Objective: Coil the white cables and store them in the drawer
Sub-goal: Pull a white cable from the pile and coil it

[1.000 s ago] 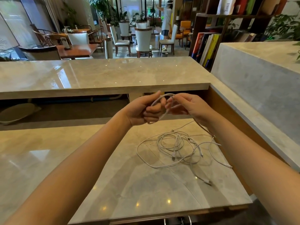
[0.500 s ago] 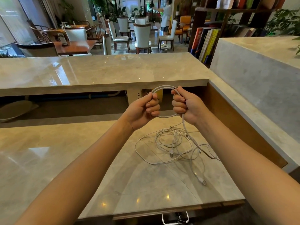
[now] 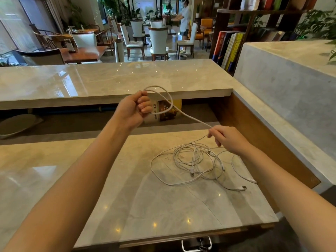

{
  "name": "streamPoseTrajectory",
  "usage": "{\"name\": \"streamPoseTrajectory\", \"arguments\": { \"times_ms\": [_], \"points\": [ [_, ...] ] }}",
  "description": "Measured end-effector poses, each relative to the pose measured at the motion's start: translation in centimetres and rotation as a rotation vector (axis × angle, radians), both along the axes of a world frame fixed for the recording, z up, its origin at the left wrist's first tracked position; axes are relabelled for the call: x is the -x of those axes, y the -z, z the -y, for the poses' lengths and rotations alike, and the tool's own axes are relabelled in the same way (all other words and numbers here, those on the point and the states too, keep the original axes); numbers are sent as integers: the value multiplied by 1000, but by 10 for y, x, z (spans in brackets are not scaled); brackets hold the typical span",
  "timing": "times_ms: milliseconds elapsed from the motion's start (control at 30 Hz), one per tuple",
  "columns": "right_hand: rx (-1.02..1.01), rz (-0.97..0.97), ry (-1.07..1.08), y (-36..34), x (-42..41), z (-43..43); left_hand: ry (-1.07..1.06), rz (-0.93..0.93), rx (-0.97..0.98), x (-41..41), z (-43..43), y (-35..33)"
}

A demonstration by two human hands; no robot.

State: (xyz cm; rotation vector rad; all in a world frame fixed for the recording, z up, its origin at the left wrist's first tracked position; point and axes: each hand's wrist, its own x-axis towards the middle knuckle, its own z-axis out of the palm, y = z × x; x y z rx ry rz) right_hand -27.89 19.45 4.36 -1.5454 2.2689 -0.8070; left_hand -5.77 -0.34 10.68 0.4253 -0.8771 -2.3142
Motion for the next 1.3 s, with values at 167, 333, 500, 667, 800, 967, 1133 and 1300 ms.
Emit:
{"name": "streamPoseTrajectory", "arguments": {
  "times_ms": [167,333,500,667,800,967,1133,1300],
  "points": [
    [1,-132,122,4,-10,0,-161,73,161,-5,7,-11],
    [-51,-669,-170,-25,-81,28,-170,319,626,14,-29,3],
    [321,-660,-240,-69,-95,46,-9,646,960,15,-44,17],
    [333,-584,-99,-92,-68,62,268,353,505,2,-40,17],
    [141,-30,-97,-76,-54,66,337,156,291,-5,-36,18],
    [51,926,-234,-59,-67,51,325,222,371,-3,-36,17],
    [83,1304,-247,-62,-64,48,330,317,483,-1,-39,18],
    [211,1505,-123,-56,-69,57,275,351,524,5,-47,26]
  ]
}}
